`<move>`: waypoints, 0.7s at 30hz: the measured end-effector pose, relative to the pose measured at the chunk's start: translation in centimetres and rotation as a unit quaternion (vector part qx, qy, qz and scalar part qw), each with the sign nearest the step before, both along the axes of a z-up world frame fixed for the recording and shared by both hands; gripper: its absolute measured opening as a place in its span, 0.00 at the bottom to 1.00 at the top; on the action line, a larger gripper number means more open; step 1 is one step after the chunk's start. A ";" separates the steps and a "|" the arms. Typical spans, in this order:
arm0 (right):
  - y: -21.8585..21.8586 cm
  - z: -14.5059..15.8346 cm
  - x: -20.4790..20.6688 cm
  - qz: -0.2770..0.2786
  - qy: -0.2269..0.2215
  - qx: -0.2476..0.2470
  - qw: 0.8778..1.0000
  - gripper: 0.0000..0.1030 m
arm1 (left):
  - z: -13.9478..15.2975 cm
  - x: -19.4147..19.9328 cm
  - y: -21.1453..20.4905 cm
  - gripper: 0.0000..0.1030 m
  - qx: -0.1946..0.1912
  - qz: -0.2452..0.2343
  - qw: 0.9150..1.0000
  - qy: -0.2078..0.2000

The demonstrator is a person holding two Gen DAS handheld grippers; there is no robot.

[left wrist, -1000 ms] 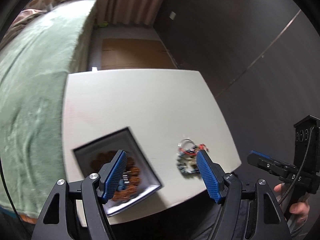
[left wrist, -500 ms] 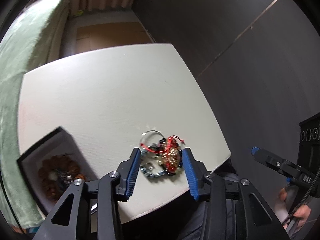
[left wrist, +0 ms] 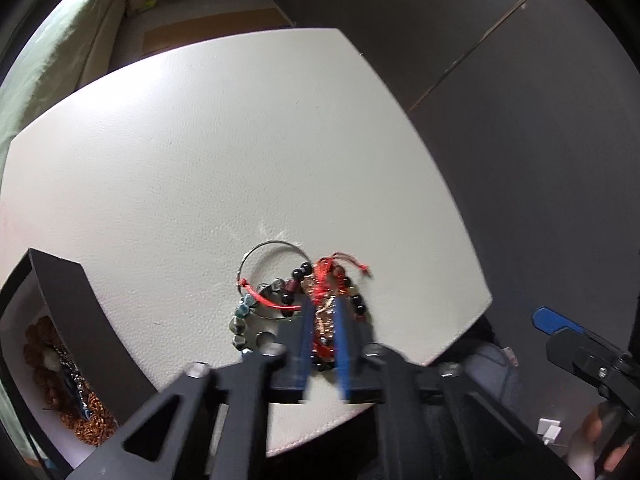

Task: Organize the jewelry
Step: 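Grasp the red-string beaded bracelet with the left gripper, then lift the red-string bracelet into the box with the left gripper while the right gripper grasps the beaded ring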

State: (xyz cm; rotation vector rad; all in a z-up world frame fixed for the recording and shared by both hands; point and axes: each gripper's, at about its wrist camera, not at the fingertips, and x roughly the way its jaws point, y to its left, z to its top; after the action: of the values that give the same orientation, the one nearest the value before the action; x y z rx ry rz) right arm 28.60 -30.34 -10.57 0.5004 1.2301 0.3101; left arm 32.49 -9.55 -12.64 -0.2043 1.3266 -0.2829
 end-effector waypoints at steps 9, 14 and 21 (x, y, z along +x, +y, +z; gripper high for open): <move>3.2 -1.6 1.2 0.028 0.009 -0.001 1.000 0.74 | 3.3 -1.7 2.6 0.00 -0.030 0.017 0.998 -0.047; 5.1 -2.8 2.2 0.044 0.024 -0.008 0.999 0.61 | 3.6 -1.0 3.2 0.00 -0.042 0.015 0.998 -0.034; 3.2 -2.6 1.8 0.025 0.024 -0.004 0.999 0.61 | 0.8 0.3 1.7 0.11 -0.053 0.017 0.998 0.022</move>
State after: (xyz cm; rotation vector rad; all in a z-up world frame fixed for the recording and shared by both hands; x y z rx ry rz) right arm 30.43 -27.18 -13.18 0.4722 1.2924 0.3374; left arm 32.79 -7.84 -11.85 -0.3238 1.3523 -0.3210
